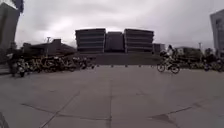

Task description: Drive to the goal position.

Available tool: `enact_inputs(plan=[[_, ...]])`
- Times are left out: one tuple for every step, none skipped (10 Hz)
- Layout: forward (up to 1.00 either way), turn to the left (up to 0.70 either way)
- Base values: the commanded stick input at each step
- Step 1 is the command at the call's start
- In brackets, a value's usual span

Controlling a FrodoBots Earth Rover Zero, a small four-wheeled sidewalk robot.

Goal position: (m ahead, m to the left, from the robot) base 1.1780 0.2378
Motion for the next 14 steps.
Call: enact_inputs(plan=[[0.70,0.00],[0.70,0.00],[0.70,0.00],[0.70,0.00],[0.70,0.00],[0.70,0.00],[0.70,0.00],[0.70,0.00],[0.70,0.00],[0.70,0.02],[0.70,0.06],[0.70,0.10],[0.70,0.14],[0.70,0.14]])
